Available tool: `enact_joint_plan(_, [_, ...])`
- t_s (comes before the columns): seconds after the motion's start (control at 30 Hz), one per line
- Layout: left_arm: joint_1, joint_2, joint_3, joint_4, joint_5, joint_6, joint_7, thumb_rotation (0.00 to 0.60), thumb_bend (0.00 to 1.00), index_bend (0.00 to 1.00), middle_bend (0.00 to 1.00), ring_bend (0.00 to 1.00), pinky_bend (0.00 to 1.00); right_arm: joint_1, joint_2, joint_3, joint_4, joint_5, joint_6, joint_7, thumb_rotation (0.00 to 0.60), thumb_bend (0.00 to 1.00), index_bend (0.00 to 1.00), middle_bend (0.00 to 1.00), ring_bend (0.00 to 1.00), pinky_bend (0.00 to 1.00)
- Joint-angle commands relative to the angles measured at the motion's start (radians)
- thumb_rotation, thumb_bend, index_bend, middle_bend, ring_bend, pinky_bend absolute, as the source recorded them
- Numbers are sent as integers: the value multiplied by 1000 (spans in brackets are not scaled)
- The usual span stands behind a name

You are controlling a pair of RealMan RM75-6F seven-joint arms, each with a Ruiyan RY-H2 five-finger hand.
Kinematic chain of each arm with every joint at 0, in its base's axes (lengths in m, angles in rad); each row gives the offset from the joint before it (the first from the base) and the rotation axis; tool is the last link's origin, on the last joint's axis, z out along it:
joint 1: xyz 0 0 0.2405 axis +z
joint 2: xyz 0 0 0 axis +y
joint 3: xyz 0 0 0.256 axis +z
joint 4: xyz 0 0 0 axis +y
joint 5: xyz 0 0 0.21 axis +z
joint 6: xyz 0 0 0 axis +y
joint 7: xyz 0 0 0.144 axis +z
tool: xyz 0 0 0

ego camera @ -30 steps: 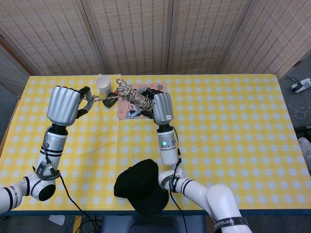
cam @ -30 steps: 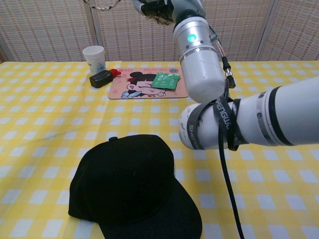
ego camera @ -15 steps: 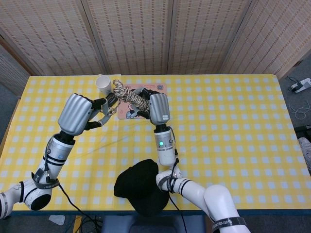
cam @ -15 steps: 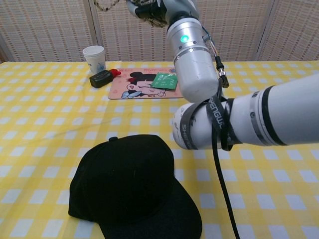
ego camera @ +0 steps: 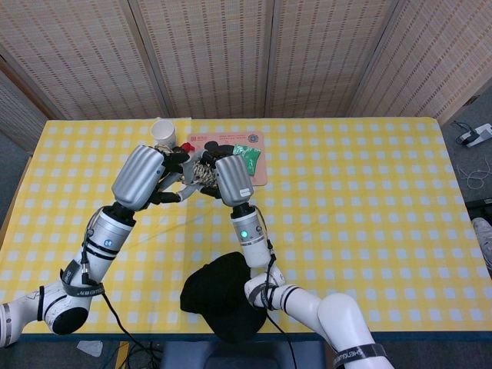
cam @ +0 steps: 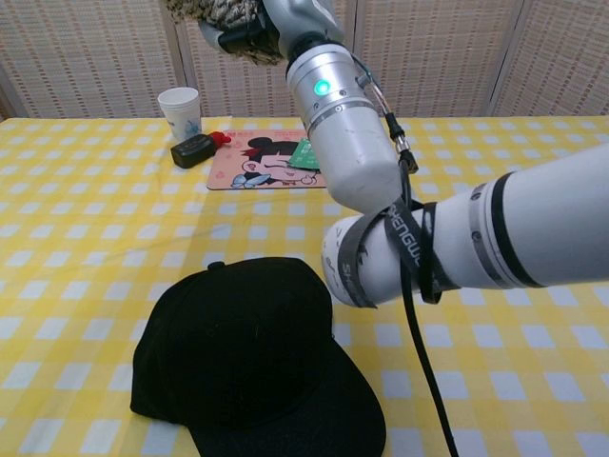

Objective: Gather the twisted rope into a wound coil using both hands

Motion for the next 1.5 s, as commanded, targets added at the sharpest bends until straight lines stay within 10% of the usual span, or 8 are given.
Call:
enact_joint_plan(0.03, [-12,6,-27,-23,-49,-29,-15,600,353,810,1000,1000,1000,4,-6,-10,7,-8,-12,8,600,367,976,743,650,676])
enact_joint_plan(0.87, [-52,-15,-90,8,-313,-64,30,600,352,802,1000,1000,1000,-55,54,-176,-16,-161,-57,244,600,264,976,740,650,677])
enact_joint_plan(1.5, [-43,-2,-69,47,-452,-52,146,600,352,789,1000,1000,1000,-101,92,-193,-67,-193,-27,373,600,244,976,743,650,677])
